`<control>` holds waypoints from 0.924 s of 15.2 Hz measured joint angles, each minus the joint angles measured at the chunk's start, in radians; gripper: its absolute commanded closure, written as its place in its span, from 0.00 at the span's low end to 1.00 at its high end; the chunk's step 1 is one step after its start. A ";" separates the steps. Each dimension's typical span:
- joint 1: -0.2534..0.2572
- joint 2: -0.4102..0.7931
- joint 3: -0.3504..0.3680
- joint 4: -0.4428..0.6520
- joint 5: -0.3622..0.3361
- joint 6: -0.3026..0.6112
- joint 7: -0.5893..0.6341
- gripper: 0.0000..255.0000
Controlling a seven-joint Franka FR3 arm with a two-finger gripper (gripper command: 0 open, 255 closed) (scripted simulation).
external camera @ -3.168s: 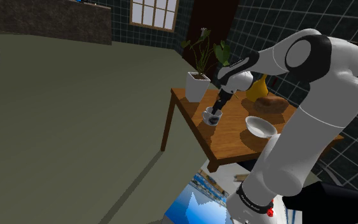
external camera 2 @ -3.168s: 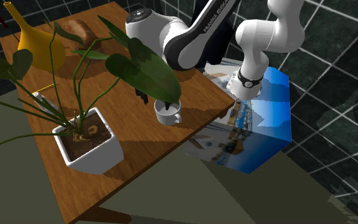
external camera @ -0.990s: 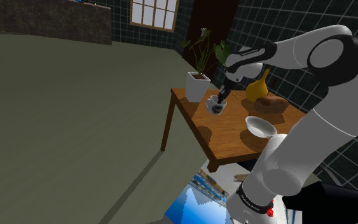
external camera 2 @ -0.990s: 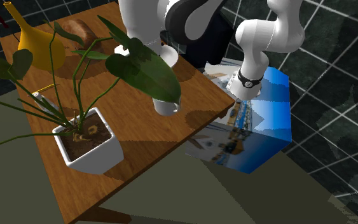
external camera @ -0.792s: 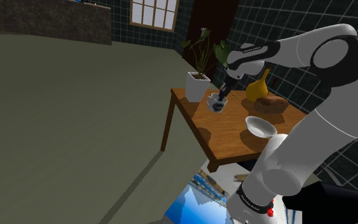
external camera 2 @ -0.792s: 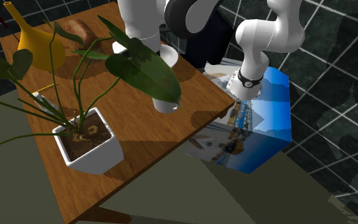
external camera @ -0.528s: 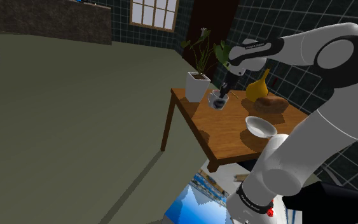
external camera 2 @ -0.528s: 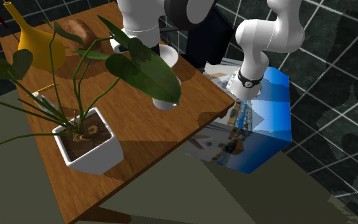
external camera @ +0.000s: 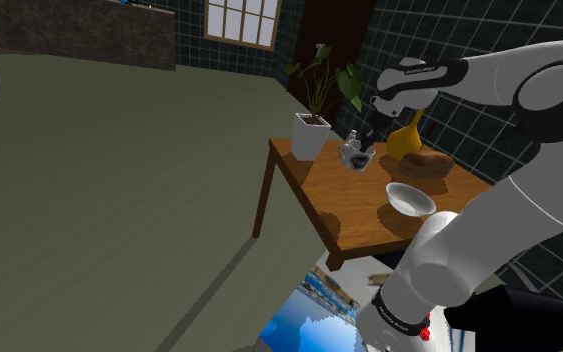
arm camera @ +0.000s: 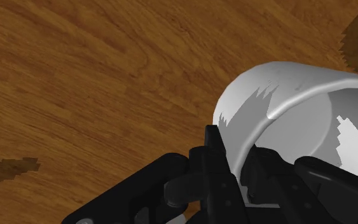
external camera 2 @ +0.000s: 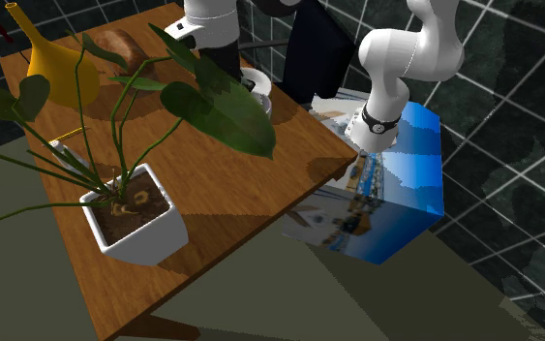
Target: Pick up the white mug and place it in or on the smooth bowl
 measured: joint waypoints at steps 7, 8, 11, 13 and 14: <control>-0.093 -0.092 -0.068 -0.019 -0.088 -0.048 -0.114 1.00; -0.102 -0.096 -0.085 -0.016 -0.095 -0.052 -0.136 1.00; -0.127 -0.113 -0.119 -0.003 -0.116 -0.074 -0.189 1.00; -0.123 -0.087 -0.185 0.038 -0.111 -0.085 -0.258 1.00; -0.137 -0.100 -0.195 0.036 -0.123 -0.091 -0.278 1.00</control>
